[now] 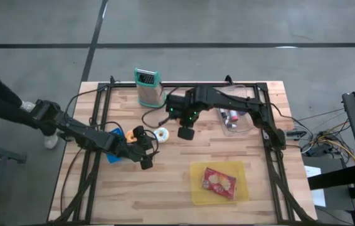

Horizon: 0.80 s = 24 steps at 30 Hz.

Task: Pick & Place Food Item
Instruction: Put the top orange donut into the blue bin

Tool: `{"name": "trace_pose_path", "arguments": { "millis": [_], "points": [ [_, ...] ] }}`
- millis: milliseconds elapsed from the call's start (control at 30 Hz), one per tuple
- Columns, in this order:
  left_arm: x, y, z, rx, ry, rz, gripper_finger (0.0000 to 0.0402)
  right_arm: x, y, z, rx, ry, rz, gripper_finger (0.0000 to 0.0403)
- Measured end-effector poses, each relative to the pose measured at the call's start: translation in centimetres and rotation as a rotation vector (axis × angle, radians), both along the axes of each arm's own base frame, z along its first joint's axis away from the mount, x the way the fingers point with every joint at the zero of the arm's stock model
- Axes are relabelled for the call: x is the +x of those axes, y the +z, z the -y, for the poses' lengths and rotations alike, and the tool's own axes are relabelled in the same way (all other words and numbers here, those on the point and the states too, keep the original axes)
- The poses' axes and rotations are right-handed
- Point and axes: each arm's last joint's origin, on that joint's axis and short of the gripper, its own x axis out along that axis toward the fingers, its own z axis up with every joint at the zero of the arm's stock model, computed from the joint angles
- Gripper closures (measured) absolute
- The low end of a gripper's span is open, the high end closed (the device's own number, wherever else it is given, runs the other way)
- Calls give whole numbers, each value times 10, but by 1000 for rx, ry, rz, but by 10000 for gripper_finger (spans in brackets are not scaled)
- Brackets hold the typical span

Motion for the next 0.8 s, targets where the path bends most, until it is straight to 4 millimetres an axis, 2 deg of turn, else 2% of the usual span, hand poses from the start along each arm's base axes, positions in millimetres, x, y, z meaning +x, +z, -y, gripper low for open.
{"name": "trace_pose_path", "arguments": {
  "millis": [500, 800],
  "points": [
    [0, 0, 0, -2, 2, 1, 115, -8, 2, -102, 1, 230, -19, 374],
    [4, 4, 1, -14, 2, 55, 115, -17, 2, -144, -56, 270, -6, 374]
  ]
}}
